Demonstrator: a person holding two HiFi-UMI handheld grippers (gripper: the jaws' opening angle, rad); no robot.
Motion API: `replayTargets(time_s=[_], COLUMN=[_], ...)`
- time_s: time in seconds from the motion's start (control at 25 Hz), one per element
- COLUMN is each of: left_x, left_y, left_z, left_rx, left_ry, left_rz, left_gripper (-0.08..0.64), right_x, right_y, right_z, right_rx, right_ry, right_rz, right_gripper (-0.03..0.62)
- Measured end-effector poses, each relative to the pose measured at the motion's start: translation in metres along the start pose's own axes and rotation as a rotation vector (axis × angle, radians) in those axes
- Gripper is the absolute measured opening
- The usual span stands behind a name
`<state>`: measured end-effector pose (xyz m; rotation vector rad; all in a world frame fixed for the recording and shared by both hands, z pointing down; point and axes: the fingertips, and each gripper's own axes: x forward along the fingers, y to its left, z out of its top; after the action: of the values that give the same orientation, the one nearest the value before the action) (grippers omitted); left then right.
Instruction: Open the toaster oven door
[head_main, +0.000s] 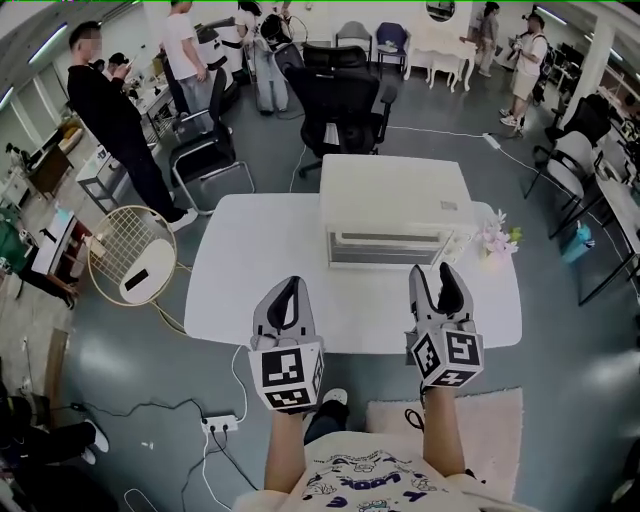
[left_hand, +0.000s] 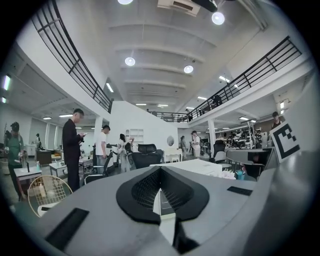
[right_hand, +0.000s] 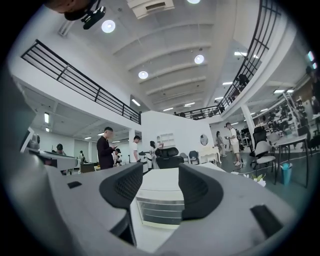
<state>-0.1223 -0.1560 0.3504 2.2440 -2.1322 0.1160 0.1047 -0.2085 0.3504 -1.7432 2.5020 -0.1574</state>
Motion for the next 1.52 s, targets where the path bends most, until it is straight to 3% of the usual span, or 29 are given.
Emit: replayTargets(time_s=[0.64,1.2,1.52], left_x=[0.11,0.136,0.136], left_y=[0.046,0.043,0.032], left_z=[-0.005,-0.013,-0.011], left_rx=[0.001,-0.022,-0.025], left_ry=[0.008,0.037,0.047], left_rz=[-0.097,-0.092,-0.071], left_gripper=[0.005,0.005,0.005], right_x=[0.094,0.115,0.12], right_y=[-0.006,-0.019,-0.031], right_z=[-0.02,-0.025,-0.029], right_rx=[0.009,0.012,0.107], right_ry=[0.016,0.048,0.064], right_rz=[-0.121,-0.133,-0.121], right_gripper=[0.222,0.222,0.222])
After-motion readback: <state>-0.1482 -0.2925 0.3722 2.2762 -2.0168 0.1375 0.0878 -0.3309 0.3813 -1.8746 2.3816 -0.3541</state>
